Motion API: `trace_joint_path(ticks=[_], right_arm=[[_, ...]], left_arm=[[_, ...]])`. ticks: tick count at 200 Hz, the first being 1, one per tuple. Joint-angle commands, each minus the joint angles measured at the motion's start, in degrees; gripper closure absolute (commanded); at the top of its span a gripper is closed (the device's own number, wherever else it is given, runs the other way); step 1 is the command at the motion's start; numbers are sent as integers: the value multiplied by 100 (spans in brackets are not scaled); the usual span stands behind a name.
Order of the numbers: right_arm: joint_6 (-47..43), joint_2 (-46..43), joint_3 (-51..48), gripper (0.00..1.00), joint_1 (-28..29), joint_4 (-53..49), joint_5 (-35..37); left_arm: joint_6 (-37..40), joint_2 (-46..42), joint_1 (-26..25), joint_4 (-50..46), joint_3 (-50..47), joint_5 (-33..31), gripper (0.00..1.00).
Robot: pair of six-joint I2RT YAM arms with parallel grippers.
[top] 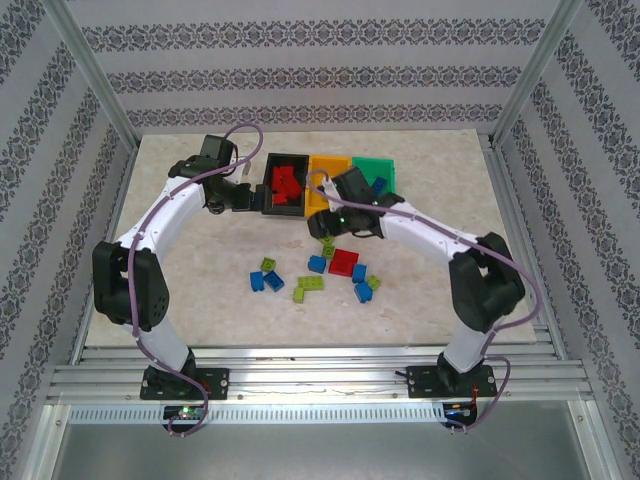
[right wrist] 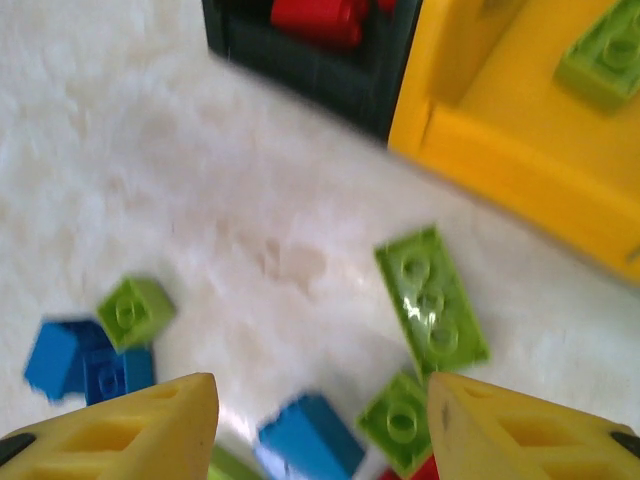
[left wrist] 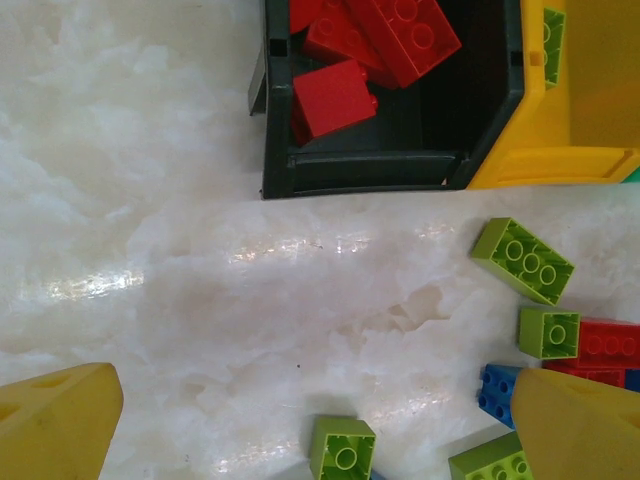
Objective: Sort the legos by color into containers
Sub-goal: Pick up the lego from the center of the table.
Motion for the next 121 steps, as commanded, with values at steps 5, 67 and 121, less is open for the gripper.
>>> trace_joint_path(ticks=[5, 67, 121], right_arm=[[-508, -377, -697, 42, 49, -322, -15], [-705, -278, -1100, 39, 45, -569, 669], [-554, 230, -793, 37, -67, -678, 1396]], left_arm=[[-97, -162, 62, 110, -11, 121, 0], [-120, -96, 63, 88, 19, 286, 0], [-131, -44, 62, 74, 29, 401, 0]])
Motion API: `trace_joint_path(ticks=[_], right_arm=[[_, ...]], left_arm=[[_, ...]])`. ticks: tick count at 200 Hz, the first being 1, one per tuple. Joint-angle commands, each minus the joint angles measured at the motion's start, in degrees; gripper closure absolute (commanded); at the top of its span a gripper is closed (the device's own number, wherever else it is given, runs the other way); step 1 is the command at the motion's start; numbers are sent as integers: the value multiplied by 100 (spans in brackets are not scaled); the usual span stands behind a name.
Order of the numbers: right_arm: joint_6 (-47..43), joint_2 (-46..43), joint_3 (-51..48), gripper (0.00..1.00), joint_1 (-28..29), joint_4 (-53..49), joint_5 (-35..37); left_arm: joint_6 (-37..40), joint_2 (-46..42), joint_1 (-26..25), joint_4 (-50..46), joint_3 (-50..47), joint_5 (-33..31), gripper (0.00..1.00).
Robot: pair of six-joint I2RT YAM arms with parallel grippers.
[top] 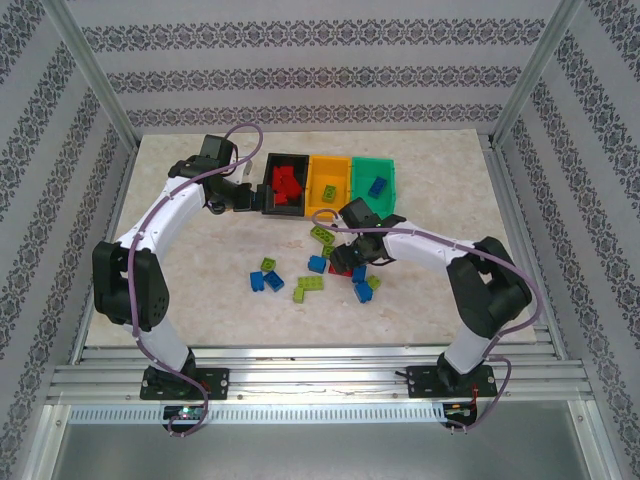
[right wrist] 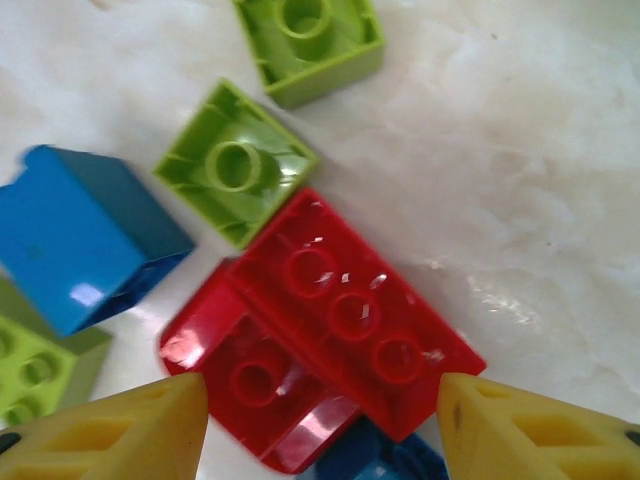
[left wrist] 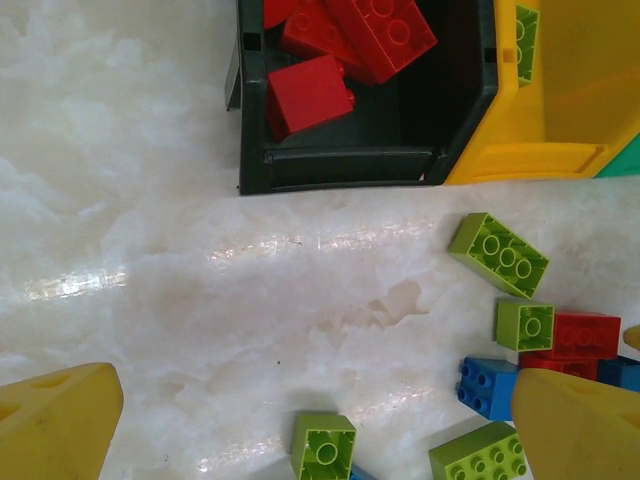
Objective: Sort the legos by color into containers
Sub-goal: Pick up the lego from the center of the table.
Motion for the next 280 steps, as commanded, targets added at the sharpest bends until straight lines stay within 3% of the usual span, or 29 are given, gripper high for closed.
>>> trace_joint_path(ticks=[1, 55, 107, 177, 238, 280], right_arm=[[11, 269, 230, 37, -88, -141, 421], [327, 624, 408, 38, -281, -62, 282], [658, 419, 210, 37, -556, 248, -241], [621, 832, 578, 38, -522, 282, -132], [553, 925, 659, 61, -440, 334, -254], [548, 701, 752, 67, -381, 260, -247]], left_arm=[[-70, -42, 60, 72, 32, 171, 0], [-54, -20, 65, 52, 37, 129, 0], [-71, 11, 64, 52, 43, 176, 0], [-42, -29, 60, 17, 70, 127, 0], [-53, 22, 55, 0, 80, 222, 0], [-40, 20, 63, -9, 82, 212, 0]])
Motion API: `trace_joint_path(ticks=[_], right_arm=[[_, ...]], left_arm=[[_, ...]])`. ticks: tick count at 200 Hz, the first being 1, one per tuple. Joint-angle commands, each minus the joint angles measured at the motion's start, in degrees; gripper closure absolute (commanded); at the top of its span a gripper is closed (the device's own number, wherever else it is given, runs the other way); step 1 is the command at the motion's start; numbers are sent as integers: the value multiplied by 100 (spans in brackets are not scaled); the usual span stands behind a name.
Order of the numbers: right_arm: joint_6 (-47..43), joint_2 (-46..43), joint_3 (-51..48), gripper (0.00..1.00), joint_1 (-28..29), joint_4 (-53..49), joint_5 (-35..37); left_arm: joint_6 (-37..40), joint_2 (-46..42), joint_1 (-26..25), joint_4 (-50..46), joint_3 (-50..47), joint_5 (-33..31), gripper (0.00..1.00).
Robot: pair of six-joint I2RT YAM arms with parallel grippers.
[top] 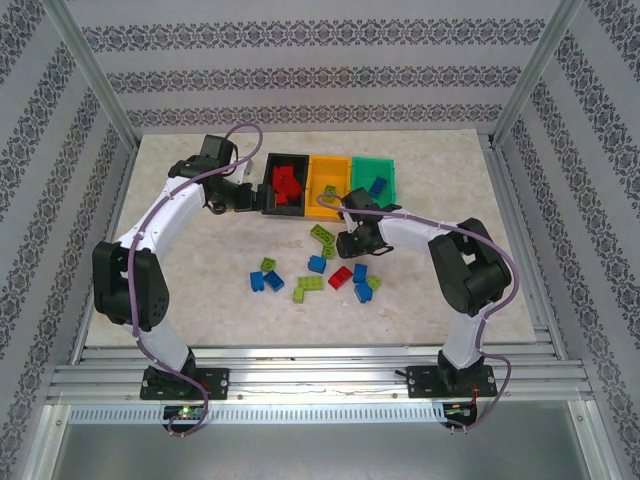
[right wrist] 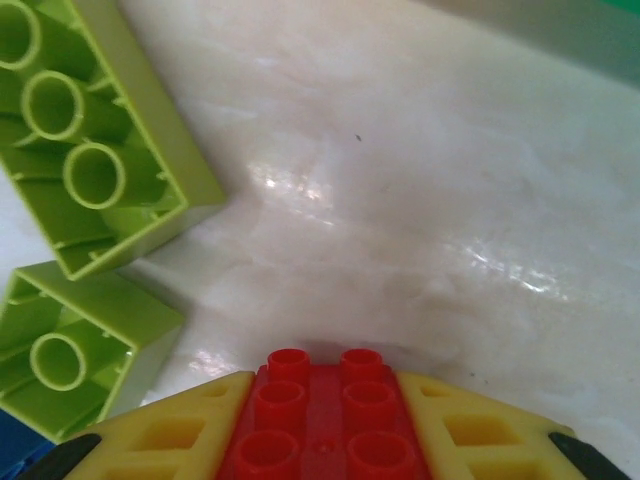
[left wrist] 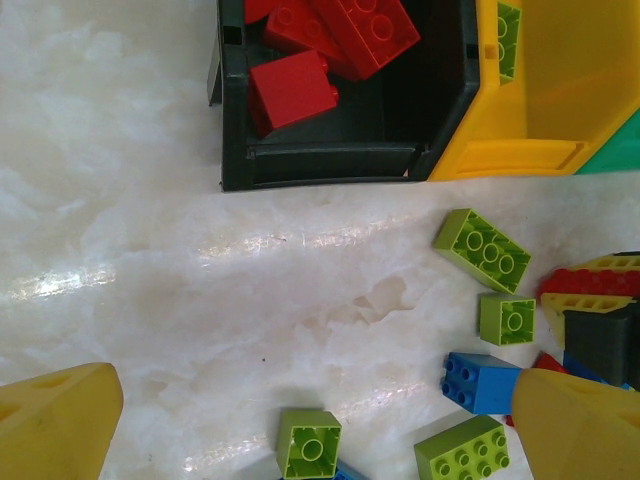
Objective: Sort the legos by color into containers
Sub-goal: Pick up the lego from the center of the table, then place the lego in the container, then pick up the lego from the center of the table.
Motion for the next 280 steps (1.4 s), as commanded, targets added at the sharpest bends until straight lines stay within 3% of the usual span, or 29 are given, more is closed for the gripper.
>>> trace_joint_path(ticks=[1, 55, 110, 130, 152, 168, 207, 280], right_arm=[[24, -212, 172, 67, 88, -49, -75], [4, -353, 1057, 65, 400, -176, -199], [346, 927, 3167, 63, 485, -251, -678], [479, 1503, 4015, 57, 467, -333, -785], [565, 2191, 5057, 42, 432, -641, -872], [575, 2503, 5610, 39, 406, -981, -987], [514, 1798, 4556, 36, 430, -574, -989], [155, -390, 1262, 36, 572, 73, -546]], left_arm=[[-1, 18, 57, -7, 81, 62, 0], [21, -8, 60, -16, 80, -98, 0], [92, -85, 102, -7, 61, -437, 0], [68, -122, 167, 32, 35, -481, 0], [80, -149, 196, 48, 3, -501, 0], [85, -158, 216, 37, 21, -511, 0], [61, -201, 225, 46, 19, -432, 0], [-41, -228, 253, 134, -26, -103, 0]])
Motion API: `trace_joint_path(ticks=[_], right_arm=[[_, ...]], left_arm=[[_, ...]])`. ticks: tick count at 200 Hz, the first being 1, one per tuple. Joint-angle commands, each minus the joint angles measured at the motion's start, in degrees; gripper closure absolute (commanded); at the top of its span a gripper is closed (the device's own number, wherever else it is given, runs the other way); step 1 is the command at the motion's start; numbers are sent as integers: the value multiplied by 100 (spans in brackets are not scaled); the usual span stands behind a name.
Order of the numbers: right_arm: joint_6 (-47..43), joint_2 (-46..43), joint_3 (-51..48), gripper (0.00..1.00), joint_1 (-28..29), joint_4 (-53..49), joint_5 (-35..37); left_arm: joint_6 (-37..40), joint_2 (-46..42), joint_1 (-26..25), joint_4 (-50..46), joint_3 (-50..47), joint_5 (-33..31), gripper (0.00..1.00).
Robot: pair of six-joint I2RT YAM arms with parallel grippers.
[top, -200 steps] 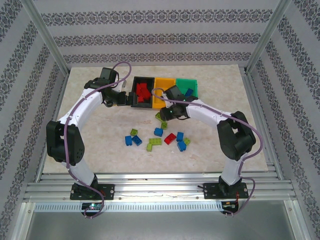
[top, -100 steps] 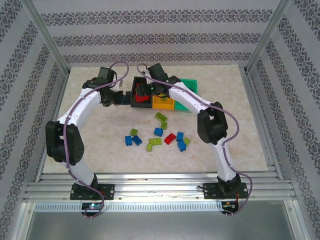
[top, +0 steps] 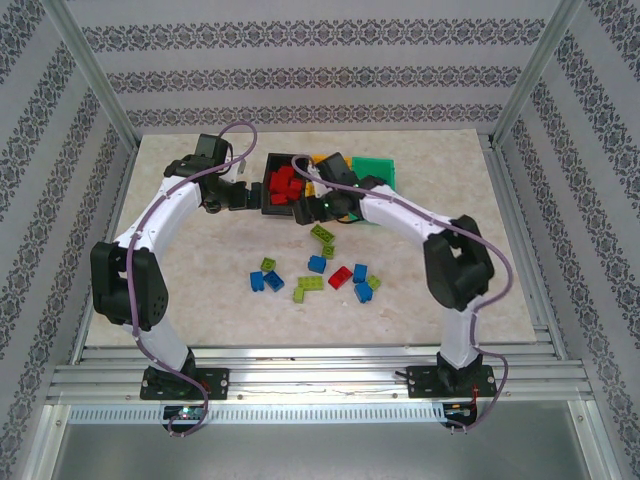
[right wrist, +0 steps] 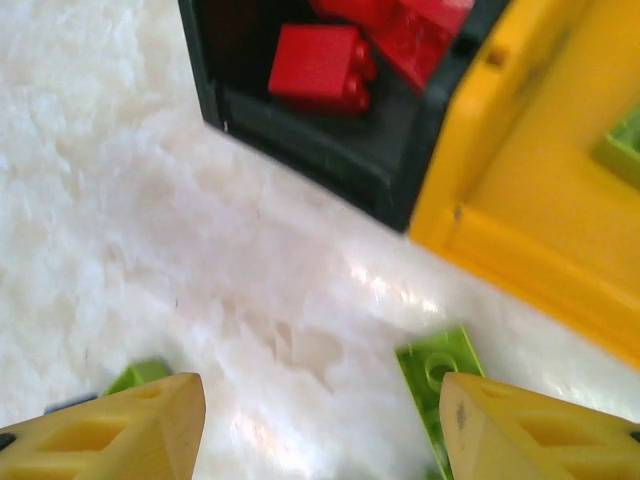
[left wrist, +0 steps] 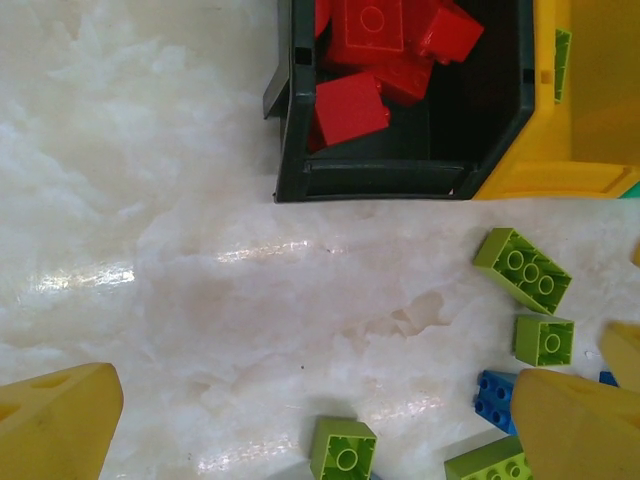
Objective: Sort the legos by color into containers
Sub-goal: Pick up the lego from the center of the table.
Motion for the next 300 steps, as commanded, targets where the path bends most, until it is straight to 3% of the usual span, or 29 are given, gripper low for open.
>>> trace_joint_path(ticks=[1, 52, 96, 174, 232, 300], right_arm=[[-202, -639, -710, 36, 104, 250, 189], [-339, -1692, -2260, 36, 323, -83, 451], [-740, -1975, -2906, 35, 590, -396, 503], [-977, -1393, -2487, 24, 933, -828, 1420], [-1082, -757, -2023, 24, 1076, -1117, 2040], [-1069, -340, -1957, 27, 1155, -1287, 2024]], left_arm=[[-44, -217, 96, 132, -26, 160, 0], [-51, -158, 96, 138, -34, 216, 0], [-73, -173, 96, 149, -33, 287, 0], [-100, -139, 100, 167, -49, 368, 0], [-107, -182, 96, 176, -57, 447, 0], [-99, -240, 96, 184, -73, 439, 0]])
